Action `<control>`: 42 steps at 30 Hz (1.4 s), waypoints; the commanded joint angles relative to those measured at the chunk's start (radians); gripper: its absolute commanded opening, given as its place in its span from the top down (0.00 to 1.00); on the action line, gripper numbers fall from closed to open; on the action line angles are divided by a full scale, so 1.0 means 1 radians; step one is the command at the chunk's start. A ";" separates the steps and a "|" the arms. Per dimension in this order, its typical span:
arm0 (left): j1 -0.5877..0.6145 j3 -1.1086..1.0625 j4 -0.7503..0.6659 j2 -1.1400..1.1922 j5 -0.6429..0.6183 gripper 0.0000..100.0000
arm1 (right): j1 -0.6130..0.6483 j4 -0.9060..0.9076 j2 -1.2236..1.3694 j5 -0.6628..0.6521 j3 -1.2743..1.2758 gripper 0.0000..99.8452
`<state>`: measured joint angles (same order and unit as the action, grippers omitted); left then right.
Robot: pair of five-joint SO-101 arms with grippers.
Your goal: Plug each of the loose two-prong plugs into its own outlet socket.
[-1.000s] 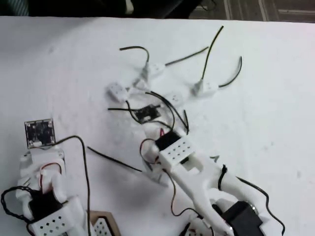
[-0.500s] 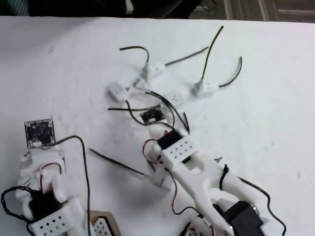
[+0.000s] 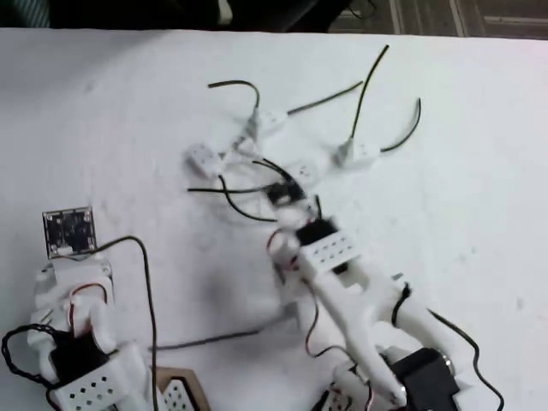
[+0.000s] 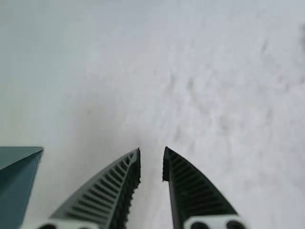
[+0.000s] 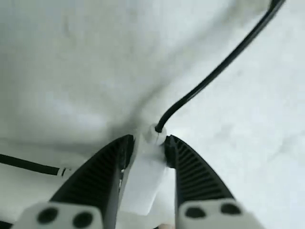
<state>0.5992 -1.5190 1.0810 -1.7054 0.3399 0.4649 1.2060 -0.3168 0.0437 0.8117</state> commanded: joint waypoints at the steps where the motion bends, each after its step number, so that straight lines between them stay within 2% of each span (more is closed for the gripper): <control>1: 0.004 0.005 -0.018 -0.007 0.009 0.90 | -0.142 0.067 -0.025 -0.097 -0.157 0.98; 5: 0.004 0.005 -0.018 -0.007 0.009 0.90 | -0.242 0.179 -0.025 -0.157 -0.348 0.98; 9: 0.004 0.005 -0.018 -0.007 0.009 0.90 | -0.340 0.188 -0.015 -0.196 -0.511 0.98; 17: 0.004 0.005 -0.018 -0.007 0.009 0.90 | -0.479 0.030 -0.015 -0.201 -0.632 0.98; 24: 0.004 0.005 -0.018 -0.007 0.009 0.90 | -0.595 -0.142 -0.002 -0.112 -0.629 0.98; 32: 0.004 0.005 -0.018 -0.007 0.009 0.90 | -0.671 -0.263 0.214 -0.112 -0.637 0.98; 34: 0.004 0.005 -0.018 -0.007 0.009 0.90 | -0.674 -0.259 0.239 -0.115 -0.640 0.95; 39: 0.002 0.005 -0.018 -0.007 0.009 0.90 | -0.667 -0.120 0.214 -0.123 -0.695 0.77; 42: 0.002 -0.002 -0.018 -0.007 0.009 0.90 | -0.651 -0.016 0.173 -0.150 -0.747 0.76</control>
<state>0.5992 -1.5190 1.0810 -1.7054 0.3399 -0.1964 1.1063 -0.0744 -0.0806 0.1396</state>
